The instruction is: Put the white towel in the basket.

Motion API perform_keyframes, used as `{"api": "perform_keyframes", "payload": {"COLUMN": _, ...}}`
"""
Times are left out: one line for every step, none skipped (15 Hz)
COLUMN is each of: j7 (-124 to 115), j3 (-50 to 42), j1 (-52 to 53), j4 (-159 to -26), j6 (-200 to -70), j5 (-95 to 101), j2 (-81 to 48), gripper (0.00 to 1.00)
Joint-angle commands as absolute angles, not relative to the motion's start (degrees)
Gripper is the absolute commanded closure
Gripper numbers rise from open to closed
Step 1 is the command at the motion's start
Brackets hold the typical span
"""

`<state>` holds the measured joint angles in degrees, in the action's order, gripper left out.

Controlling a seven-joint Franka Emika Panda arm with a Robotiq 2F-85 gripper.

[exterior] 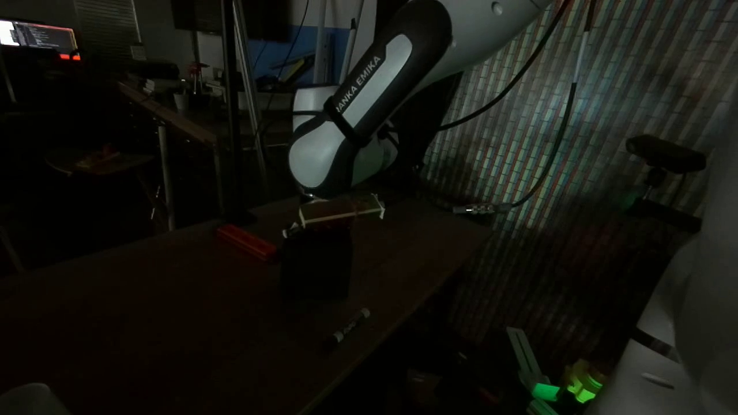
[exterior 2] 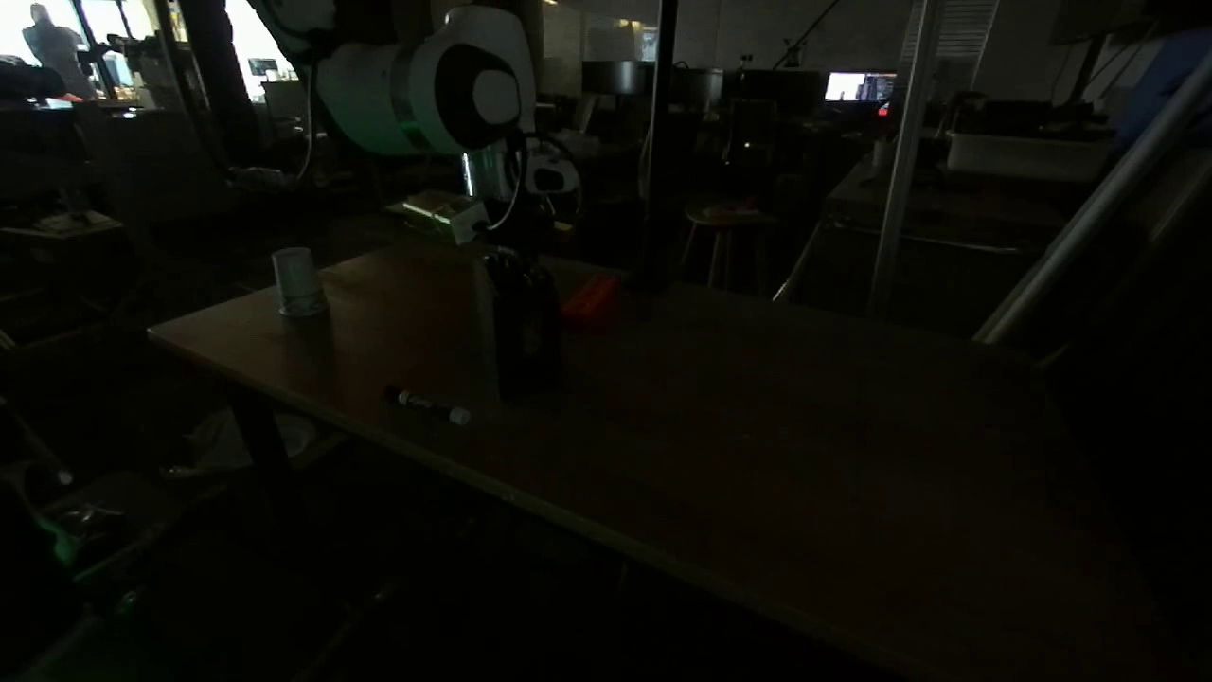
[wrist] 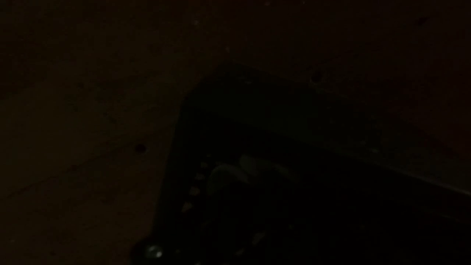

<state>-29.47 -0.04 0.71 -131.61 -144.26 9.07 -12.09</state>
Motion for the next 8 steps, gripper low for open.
{"api": "perform_keyframes", "payload": {"j7": -23.6, "j3": -0.5, "j1": 0.8, "j4": -129.9, "j6": -146.4, "j5": 3.9, "j2": -15.1, "gripper": 0.98}}
{"api": "perform_keyframes", "payload": {"j7": -21.2, "j3": -0.2, "j1": 0.6, "j4": -130.0, "j6": -147.4, "j5": 3.0, "j2": -15.0, "gripper": 0.98}}
{"api": "perform_keyframes", "payload": {"j7": -20.1, "j3": -0.7, "j1": 1.1, "j4": -130.1, "j6": -147.9, "j5": 4.7, "j2": -14.8, "gripper": 0.98}}
{"api": "perform_keyframes", "payload": {"j7": -18.1, "j3": -0.6, "j1": 1.2, "j4": -130.2, "j6": -148.9, "j5": 5.4, "j2": -14.6, "gripper": 0.98}}
{"api": "perform_keyframes", "payload": {"j7": -17.0, "j3": -1.0, "j1": 1.7, "j4": -130.3, "j6": -149.2, "j5": 7.7, "j2": -14.5, "gripper": 0.98}}
{"api": "perform_keyframes", "payload": {"j7": -15.3, "j3": -1.1, "j1": 2.0, "j4": -130.6, "j6": -149.9, "j5": 9.2, "j2": -14.3, "gripper": 0.98}}
{"api": "perform_keyframes", "payload": {"j7": -15.0, "j3": -1.4, "j1": 2.7, "j4": -130.8, "j6": -149.8, "j5": 11.7, "j2": -13.9, "gripper": 0.98}}
{"api": "perform_keyframes", "payload": {"j7": -14.0, "j3": -1.3, "j1": 3.0, "j4": -131.1, "j6": -150.1, "j5": 13.3, "j2": -13.8, "gripper": 0.98}}
